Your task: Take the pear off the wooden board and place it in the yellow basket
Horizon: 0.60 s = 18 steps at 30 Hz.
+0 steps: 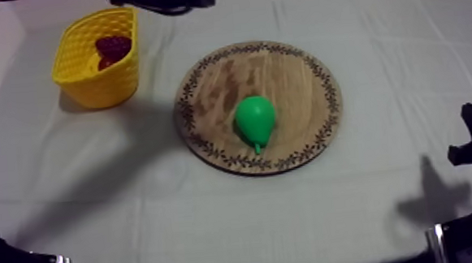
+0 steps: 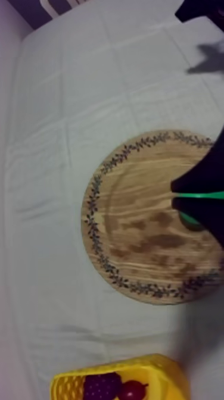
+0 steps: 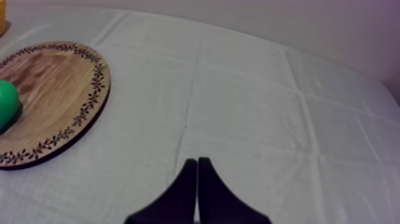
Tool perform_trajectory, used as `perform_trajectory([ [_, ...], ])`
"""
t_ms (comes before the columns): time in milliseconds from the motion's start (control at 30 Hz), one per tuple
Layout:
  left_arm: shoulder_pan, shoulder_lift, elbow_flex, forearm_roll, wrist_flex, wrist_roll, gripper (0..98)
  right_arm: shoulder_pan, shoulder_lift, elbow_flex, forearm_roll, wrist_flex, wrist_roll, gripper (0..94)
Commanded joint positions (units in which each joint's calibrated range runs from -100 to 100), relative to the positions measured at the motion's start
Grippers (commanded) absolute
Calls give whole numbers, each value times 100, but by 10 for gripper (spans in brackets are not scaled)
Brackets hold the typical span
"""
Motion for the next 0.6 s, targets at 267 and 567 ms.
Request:
perform_trajectory([
  [267,58,867,-425,41,13,24,0,0,1,5,1,2,0,5],
  [567,66,996,-506,256,120,-87,361,0,1,5,1,2,0,5],
])
